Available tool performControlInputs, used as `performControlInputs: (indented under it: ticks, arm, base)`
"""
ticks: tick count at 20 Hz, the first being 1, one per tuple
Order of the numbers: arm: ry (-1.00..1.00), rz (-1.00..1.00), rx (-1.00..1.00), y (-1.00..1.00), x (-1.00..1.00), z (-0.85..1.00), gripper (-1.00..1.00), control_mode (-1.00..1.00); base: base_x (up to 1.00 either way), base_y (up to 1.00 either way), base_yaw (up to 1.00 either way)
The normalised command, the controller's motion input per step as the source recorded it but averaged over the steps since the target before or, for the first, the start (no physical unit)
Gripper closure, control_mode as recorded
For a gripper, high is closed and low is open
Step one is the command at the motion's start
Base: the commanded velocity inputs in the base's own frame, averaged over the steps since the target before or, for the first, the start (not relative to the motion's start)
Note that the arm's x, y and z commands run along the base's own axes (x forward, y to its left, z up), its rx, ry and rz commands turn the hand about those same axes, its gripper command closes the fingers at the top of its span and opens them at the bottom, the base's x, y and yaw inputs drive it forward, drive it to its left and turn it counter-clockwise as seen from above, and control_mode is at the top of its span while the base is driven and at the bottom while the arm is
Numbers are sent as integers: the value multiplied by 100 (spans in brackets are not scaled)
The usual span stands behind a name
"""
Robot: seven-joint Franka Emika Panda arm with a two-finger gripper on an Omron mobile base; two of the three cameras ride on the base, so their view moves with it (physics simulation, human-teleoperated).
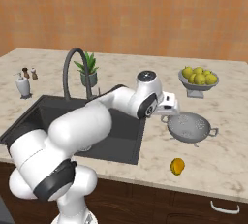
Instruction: Put the colander in the sink, put the mango, mango, banana in the colander, and turn on the sink faucet and pour water over the colander.
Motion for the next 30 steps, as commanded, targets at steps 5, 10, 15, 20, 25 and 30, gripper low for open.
performControlInputs:
  ticks: [5, 10, 15, 20, 25, 30]
  arm:
    - [5, 0, -1, -35, 36, -55, -100, -100]
    - [5, 2, 0, -36, 35, -54, -100, -100]
    - [1, 8, 0, -43, 27, -40, -100, -100]
    - [0, 13, 0, -32, 37, -34, -100, -100]
    - [1, 11, 0, -16, 21, -18, -100, -100]
    - [4, 11, 0, 0, 0, -2, 100, -100]
  base:
    - [0, 0, 0]
    - [0, 0, 0]
    - [0, 0, 0]
    - [0, 0, 0]
    - [0, 0, 0]
    - [0, 0, 0]
